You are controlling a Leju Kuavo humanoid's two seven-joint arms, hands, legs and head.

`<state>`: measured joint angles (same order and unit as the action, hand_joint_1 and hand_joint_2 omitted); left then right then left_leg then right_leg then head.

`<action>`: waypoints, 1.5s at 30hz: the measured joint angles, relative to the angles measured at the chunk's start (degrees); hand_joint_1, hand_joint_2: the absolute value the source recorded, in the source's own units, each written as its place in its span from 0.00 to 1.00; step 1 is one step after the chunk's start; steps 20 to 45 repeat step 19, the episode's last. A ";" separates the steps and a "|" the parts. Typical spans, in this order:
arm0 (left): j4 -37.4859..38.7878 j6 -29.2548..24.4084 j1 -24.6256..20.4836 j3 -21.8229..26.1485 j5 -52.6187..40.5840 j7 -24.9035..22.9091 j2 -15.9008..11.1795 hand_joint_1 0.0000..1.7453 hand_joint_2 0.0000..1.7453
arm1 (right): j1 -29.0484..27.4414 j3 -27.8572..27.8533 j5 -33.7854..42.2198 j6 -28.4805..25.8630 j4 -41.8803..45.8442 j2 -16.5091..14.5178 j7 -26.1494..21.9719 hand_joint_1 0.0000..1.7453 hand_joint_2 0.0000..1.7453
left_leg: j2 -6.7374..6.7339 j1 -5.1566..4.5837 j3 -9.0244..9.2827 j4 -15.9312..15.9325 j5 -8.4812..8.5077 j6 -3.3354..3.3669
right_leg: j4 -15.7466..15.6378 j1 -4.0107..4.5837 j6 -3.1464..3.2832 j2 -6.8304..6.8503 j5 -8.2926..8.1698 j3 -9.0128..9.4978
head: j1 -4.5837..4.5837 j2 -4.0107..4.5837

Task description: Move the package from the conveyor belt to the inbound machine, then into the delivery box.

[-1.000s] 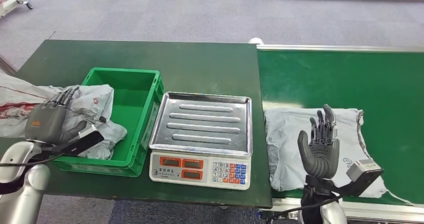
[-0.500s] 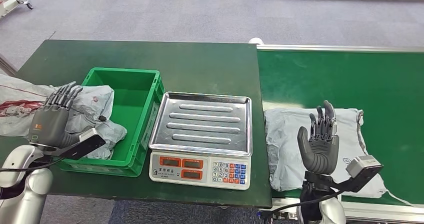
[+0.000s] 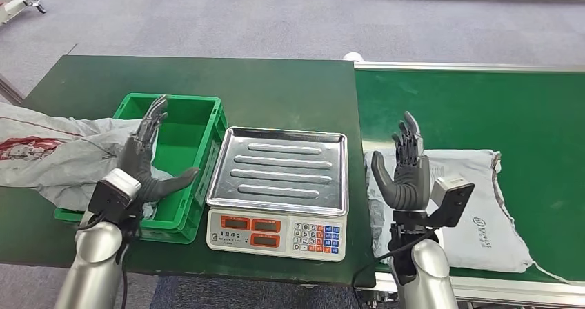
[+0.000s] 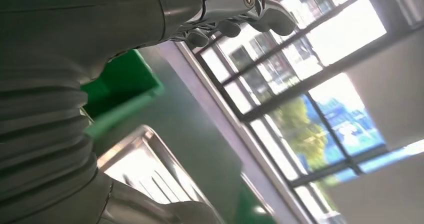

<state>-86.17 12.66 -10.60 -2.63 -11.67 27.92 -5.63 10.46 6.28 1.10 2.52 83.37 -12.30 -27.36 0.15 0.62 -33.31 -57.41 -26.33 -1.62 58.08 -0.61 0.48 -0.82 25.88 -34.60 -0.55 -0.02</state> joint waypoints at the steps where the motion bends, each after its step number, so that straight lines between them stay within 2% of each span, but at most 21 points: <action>1: 0.74 0.77 -0.91 -1.24 1.86 -0.21 1.09 0.00 1.00 | 0.72 0.76 -0.16 0.02 -0.59 -0.05 0.38 0.00 1.00 | 0.02 0.00 0.00 0.00 0.01 0.00 | 0.00 -0.01 -0.01 0.01 -0.01 0.00 | 0.01 0.00; 7: 9.97 2.71 -6.79 -6.38 15.27 -5.03 10.19 0.00 1.00 | 5.30 5.59 -1.42 -2.65 -5.59 -1.31 3.62 0.00 1.00 | 0.09 0.00 0.00 0.00 0.06 0.03 | 0.00 -0.01 -0.02 0.07 -0.03 0.05 | 0.01 0.00; 11: 16.47 -0.97 -8.81 -7.44 16.58 -6.01 13.51 0.00 1.00 | 6.79 8.66 -0.18 -4.31 -10.21 -1.43 4.08 0.00 0.00 | 0.06 0.00 0.00 0.00 0.06 0.03 | 0.00 -0.01 -0.01 0.03 -0.03 0.03 | 0.01 0.00; 15: 20.13 -3.42 -8.95 -7.49 15.59 -6.18 15.18 0.00 1.00 | 8.74 11.14 0.78 -5.99 -15.02 -1.37 3.94 0.00 0.00 | 0.07 0.01 -0.03 0.00 0.05 0.02 | 0.00 0.01 -0.01 0.03 -0.02 -0.02 | 0.01 0.00; 19: 21.45 -2.70 -8.95 -7.47 16.77 -6.90 16.24 0.00 1.00 | 10.45 12.52 1.06 -7.62 -17.87 -1.16 3.94 0.00 0.00 | 0.07 0.01 -0.04 0.01 0.05 0.03 | 0.00 0.01 -0.01 0.03 -0.02 -0.02 | 0.01 0.00; 45: 21.45 -2.70 -8.95 -7.47 16.77 -6.90 16.24 0.00 1.00 | 10.45 12.52 1.06 -7.62 -17.87 -1.16 3.94 0.00 0.00 | 0.07 0.01 -0.04 0.01 0.05 0.03 | 0.00 0.01 -0.01 0.03 -0.02 -0.02 | 0.01 0.00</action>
